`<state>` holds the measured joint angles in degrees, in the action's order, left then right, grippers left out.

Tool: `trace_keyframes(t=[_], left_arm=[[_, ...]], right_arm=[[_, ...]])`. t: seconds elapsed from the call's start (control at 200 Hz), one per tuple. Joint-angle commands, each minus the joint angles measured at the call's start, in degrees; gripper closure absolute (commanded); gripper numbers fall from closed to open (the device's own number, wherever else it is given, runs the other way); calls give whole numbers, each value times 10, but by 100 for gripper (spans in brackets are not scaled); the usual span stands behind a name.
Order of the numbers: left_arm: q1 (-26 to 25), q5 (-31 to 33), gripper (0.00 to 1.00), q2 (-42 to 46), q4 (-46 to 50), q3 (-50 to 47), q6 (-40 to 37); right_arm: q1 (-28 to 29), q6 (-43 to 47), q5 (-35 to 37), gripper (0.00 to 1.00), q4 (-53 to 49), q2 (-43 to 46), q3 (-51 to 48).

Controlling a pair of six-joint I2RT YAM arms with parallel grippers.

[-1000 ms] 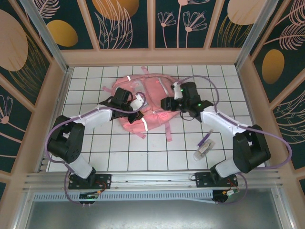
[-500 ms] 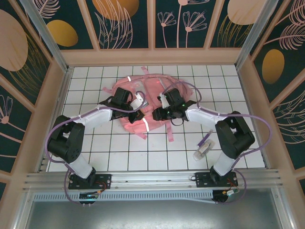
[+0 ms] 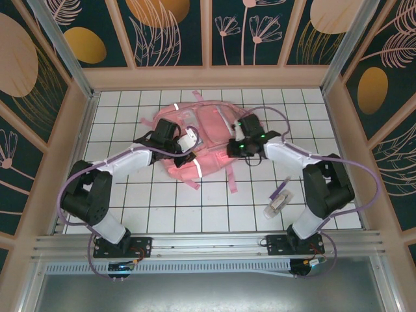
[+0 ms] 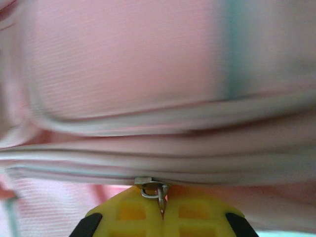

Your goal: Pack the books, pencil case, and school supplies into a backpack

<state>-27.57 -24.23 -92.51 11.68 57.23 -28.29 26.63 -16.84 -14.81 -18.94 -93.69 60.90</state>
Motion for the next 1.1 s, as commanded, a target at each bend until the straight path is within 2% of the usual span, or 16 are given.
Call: trace_keyframes(t=[0.0,0.125,0.235,0.33,0.38,0.45,0.495,0.576,0.641,0.696,0.761,0.841,0.881,0.946,1.021,1.096], left_arm=[[10,28,100,28,28,-12,-81],[18,46,100,42,18,-40,-127],[39,62,100,54,6,-58,-172],[80,103,100,44,-3,-43,-152],[107,129,90,25,0,-19,-107],[124,209,51,3,-25,29,-4],[124,241,31,-4,-33,44,43],[124,254,16,-3,-44,59,138],[127,232,2,9,-57,52,233],[135,182,1,21,-67,43,319],[135,111,2,31,-64,34,376],[135,18,9,46,-72,7,441],[135,-10,14,59,-87,-11,478],[133,-10,17,90,-95,-59,532],[133,32,20,122,-75,-89,598],[133,64,21,118,-26,-85,670]], right_arm=[[-75,13,17,100,-31,7,-13],[-118,15,-12,100,-23,-8,-11],[-123,21,-41,100,-16,-8,-2],[-117,37,-96,100,-2,-2,-6],[-105,45,-127,100,7,2,-13],[-77,54,-163,100,16,2,-14],[-51,61,-182,100,21,-3,-8],[1,75,-190,100,28,-17,11],[31,78,-194,100,41,-35,30],[44,68,-200,100,65,-47,41],[68,44,-218,100,109,-62,52],[86,23,-225,100,163,-81,67],[95,17,-224,100,187,-90,75],[104,9,-223,100,214,-109,90],[113,10,-235,100,224,-130,110],[125,19,-248,100,225,-151,130]])
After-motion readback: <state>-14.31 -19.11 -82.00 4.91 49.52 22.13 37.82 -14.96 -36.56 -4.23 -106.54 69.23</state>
